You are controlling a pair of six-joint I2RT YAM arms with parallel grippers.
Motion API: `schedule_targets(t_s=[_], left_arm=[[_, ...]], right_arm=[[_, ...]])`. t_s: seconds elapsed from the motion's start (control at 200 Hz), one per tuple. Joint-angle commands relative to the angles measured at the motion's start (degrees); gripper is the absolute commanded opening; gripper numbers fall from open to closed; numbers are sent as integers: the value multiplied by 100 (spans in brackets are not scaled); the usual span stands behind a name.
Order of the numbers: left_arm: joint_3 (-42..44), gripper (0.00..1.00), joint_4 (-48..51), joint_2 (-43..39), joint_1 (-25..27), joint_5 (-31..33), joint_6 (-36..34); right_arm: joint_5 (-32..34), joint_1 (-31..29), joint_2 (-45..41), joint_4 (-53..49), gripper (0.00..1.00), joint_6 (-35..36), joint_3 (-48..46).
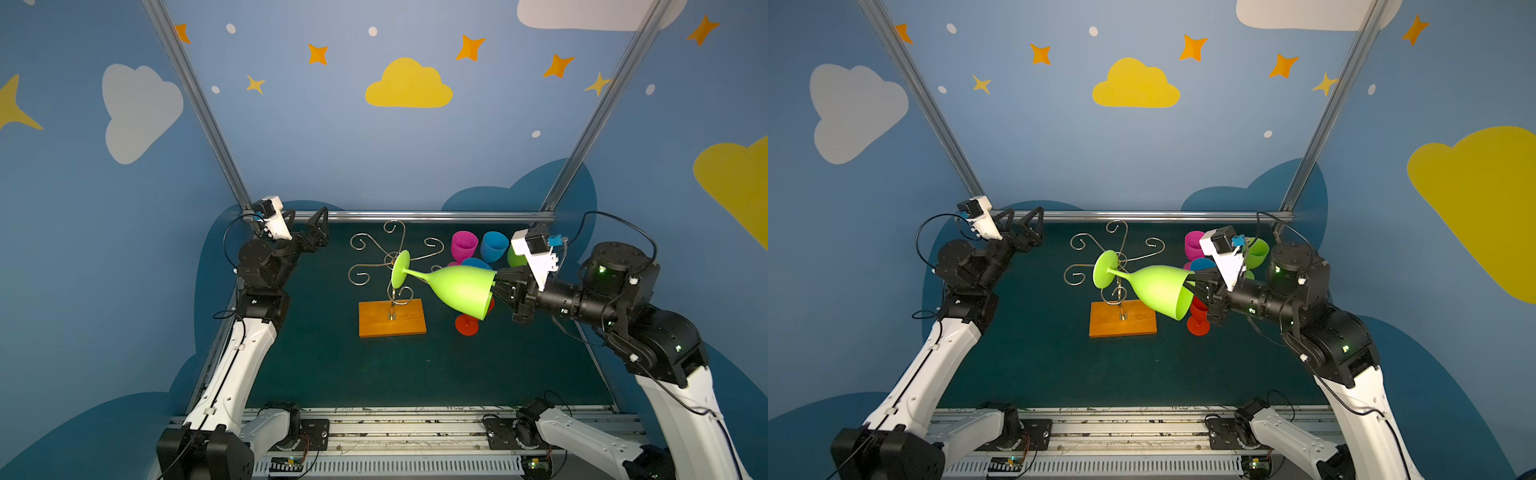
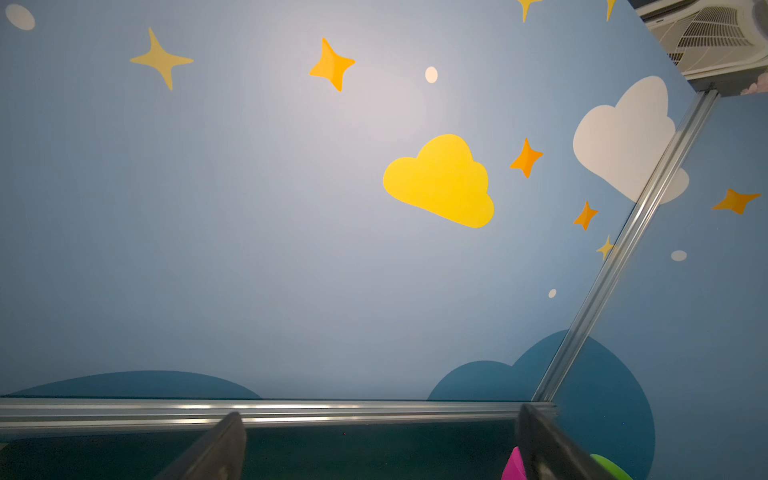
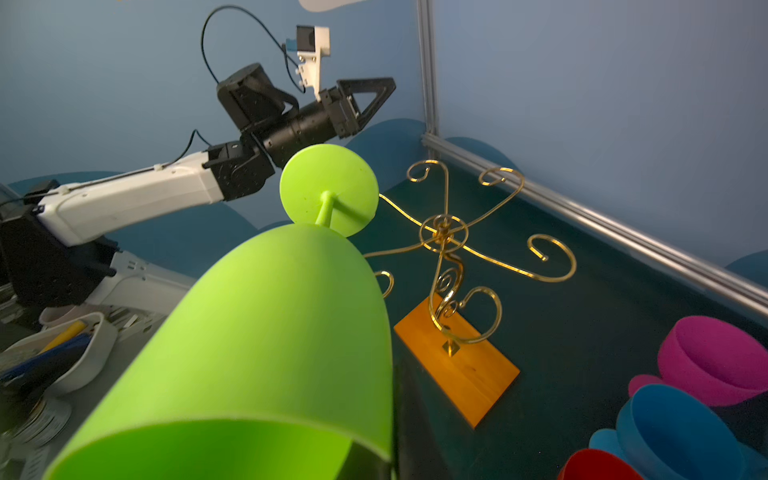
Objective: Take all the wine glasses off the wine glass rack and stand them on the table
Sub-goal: 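Lower the green glass upright by the red glass with the right while the left withdraws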
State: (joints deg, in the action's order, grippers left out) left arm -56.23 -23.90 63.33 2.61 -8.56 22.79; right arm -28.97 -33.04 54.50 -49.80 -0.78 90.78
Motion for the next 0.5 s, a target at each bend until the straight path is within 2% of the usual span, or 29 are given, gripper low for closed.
schedule_targets(t_s=[0.0, 0.135, 0.28, 0.496], left_arm=[[7, 100, -282, -34, -99, 16, 138], [36, 100, -203, -90, -214, 13, 116], [171, 100, -263, -153, -325, 52, 198], [322, 100, -311, -180, -387, 70, 261]], right_arm=[[-275, -248, -179, -565, 0, 59, -270], [363, -675, -341, -1134, 0, -146, -785], [1688, -1078, -535, -1675, 0, -683, -1373], [3130, -1401, -288, -2575, 0, -1476, -1584]])
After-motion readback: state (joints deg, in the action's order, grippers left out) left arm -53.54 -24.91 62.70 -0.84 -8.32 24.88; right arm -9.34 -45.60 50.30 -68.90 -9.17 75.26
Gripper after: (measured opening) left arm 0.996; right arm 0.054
